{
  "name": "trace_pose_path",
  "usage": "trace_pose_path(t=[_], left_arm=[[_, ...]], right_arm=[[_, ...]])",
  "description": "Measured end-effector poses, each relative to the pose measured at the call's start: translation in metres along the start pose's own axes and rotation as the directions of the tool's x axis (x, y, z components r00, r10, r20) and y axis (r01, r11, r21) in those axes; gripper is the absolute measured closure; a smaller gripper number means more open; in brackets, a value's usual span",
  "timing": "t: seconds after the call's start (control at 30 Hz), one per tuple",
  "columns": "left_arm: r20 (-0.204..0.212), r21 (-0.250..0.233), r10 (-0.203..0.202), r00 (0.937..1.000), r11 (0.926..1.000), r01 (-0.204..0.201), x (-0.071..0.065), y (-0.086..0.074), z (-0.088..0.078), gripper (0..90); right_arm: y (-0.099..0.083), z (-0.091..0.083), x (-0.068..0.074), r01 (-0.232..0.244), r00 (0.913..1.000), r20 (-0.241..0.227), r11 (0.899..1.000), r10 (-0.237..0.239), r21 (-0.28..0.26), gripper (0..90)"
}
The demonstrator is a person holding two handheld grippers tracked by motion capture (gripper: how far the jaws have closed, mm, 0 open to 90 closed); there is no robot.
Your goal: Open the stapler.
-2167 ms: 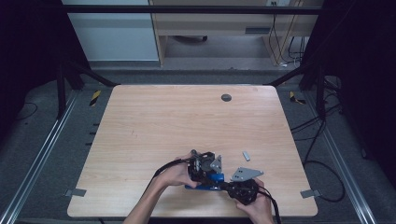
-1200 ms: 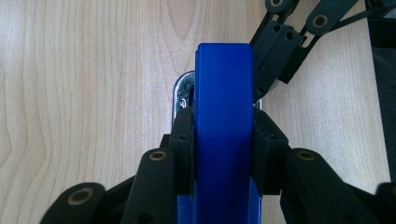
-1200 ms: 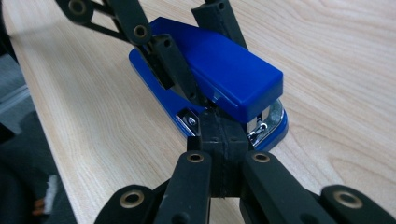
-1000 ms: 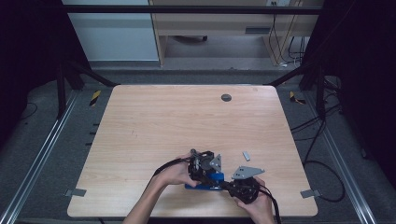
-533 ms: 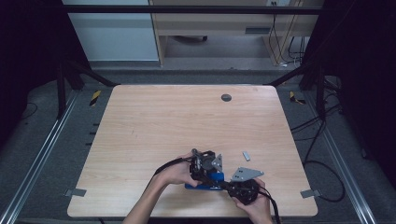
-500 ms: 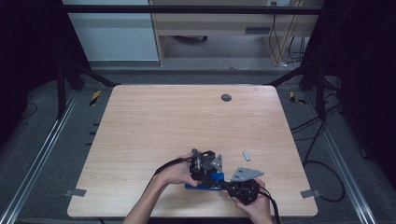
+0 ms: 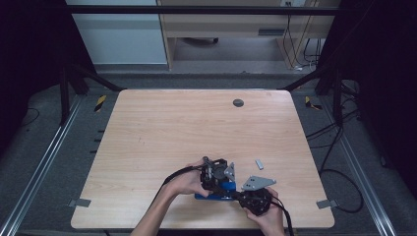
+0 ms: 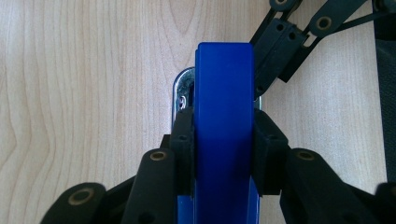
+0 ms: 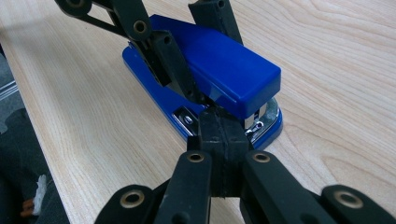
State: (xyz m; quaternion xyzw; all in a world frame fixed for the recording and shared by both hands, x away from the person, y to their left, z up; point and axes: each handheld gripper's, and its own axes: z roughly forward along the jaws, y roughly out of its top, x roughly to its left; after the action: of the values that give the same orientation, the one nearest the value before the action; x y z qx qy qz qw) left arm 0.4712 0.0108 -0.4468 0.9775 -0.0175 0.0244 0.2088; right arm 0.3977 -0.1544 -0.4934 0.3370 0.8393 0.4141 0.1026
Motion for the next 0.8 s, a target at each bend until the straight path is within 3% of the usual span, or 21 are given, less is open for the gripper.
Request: trace_pose_path(t=[0.13, 0.33, 0.37, 0.4, 0.43, 0.5, 0.57, 0.7, 0.8], left_arm=[[-0.006, 0.004, 0.015, 0.9999, 0.9999, -0.015, 0.0, 0.0, -0.001, 66.2], [0.0, -0.028, 0.004, 1.0, 0.9996, -0.004, 0.0, -0.004, -0.002, 66.2], [0.015, -0.132, -0.025, 0.9996, 0.9909, 0.026, 0.003, -0.009, -0.019, 66.2], [0.015, -0.132, -0.025, 0.9996, 0.9909, 0.026, 0.003, -0.009, -0.019, 66.3], [0.03, -0.191, -0.038, 0.9988, 0.9806, 0.043, 0.004, -0.013, -0.033, 66.3], [-0.029, -0.047, 0.009, 0.9995, 0.9988, -0.011, -0.002, -0.007, -0.035, 66.1], [-0.035, -0.045, 0.016, 0.9993, 0.9988, -0.018, -0.005, -0.005, -0.025, 66.1], [-0.007, -0.124, -0.015, 0.9999, 0.9922, 0.014, 0.002, -0.014, -0.019, 65.9], [-0.009, -0.12, -0.018, 0.9998, 0.9926, 0.017, 0.002, -0.014, -0.021, 65.8]], right_arm=[[0.0, 0.0, -0.002, -0.018, 0.9997, -0.018, 1.0, 0.018, 0.003, 90.0], [0.001, 0.0, -0.002, -0.019, 0.9996, -0.022, 1.0, 0.019, 0.007, 90.0], [0.001, 0.0, -0.003, -0.021, 0.9996, -0.018, 1.0, 0.021, 0.005, 90.0], [0.001, -0.001, -0.003, -0.021, 0.9996, -0.016, 1.0, 0.021, 0.004, 90.0], [0.001, -0.002, -0.003, -0.019, 0.9997, -0.013, 1.0, 0.019, 0.0, 90.0], [0.002, 0.001, -0.004, -0.029, 0.9991, -0.029, 0.999, 0.03, 0.014, 90.0], [0.004, 0.004, 0.003, 0.01, 0.9997, -0.021, 1.0, -0.01, 0.015, 90.0], [0.004, 0.004, -0.001, -0.011, 0.9993, -0.036, 1.0, 0.011, 0.007, 90.0], [0.004, 0.004, -0.001, -0.004, 0.9995, -0.03, 1.0, 0.004, 0.007, 90.0]])
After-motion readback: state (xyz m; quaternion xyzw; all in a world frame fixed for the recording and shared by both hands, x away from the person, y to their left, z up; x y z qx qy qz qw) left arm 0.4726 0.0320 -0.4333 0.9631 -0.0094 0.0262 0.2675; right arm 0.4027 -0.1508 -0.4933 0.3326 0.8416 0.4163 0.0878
